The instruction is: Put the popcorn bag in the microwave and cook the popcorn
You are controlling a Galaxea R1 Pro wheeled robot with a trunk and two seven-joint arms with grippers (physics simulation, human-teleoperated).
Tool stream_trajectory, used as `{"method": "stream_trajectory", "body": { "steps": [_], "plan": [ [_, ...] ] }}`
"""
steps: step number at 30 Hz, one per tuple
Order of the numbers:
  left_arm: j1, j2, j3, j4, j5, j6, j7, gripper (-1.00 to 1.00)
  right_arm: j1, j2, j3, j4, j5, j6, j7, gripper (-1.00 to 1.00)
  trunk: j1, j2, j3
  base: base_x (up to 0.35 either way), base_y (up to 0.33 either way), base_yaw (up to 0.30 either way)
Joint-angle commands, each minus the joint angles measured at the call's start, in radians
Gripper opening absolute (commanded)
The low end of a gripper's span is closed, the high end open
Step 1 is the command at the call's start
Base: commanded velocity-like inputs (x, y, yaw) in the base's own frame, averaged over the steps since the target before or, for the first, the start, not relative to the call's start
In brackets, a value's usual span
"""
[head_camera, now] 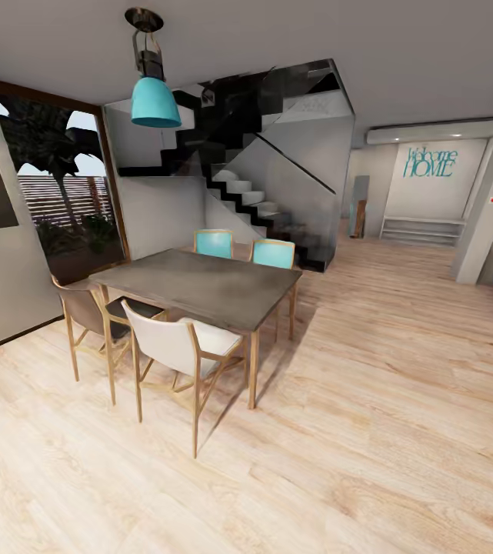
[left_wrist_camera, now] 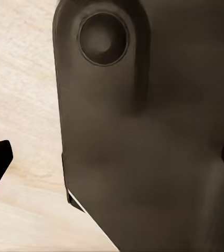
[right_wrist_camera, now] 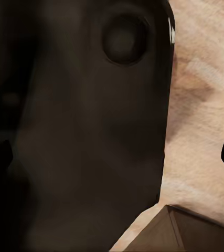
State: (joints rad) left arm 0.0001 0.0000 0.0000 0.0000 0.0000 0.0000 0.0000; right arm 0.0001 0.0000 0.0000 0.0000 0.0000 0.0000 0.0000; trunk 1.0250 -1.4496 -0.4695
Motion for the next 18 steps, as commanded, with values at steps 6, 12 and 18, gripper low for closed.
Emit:
{"method": "stream_trajectory", "body": {
  "steps": [6, 12, 18],
  "plan": [
    [-0.001, -0.018, 0.002, -0.023, 0.0, -0.002, -0.001, 1.0, -0.006, -0.028, 0.0, -0.004, 0.003, -0.007, -0.002, 1.0, 0.0, 0.0, 0.0, 0.0, 0.0, 0.0],
    [-0.002, -0.021, 0.002, -0.031, 0.0, -0.002, -0.001, 1.0, -0.006, -0.045, -0.004, -0.005, -0.003, -0.035, -0.006, 1.0, 0.0, 0.0, 0.0, 0.0, 0.0, 0.073],
    [-0.002, -0.021, 0.002, -0.031, 0.0, -0.002, -0.001, 1.0, -0.006, -0.041, -0.009, -0.004, -0.005, -0.039, -0.006, 1.0, 0.0, 0.0, 0.0, 0.0, 0.0, 0.276]
  ]
}}
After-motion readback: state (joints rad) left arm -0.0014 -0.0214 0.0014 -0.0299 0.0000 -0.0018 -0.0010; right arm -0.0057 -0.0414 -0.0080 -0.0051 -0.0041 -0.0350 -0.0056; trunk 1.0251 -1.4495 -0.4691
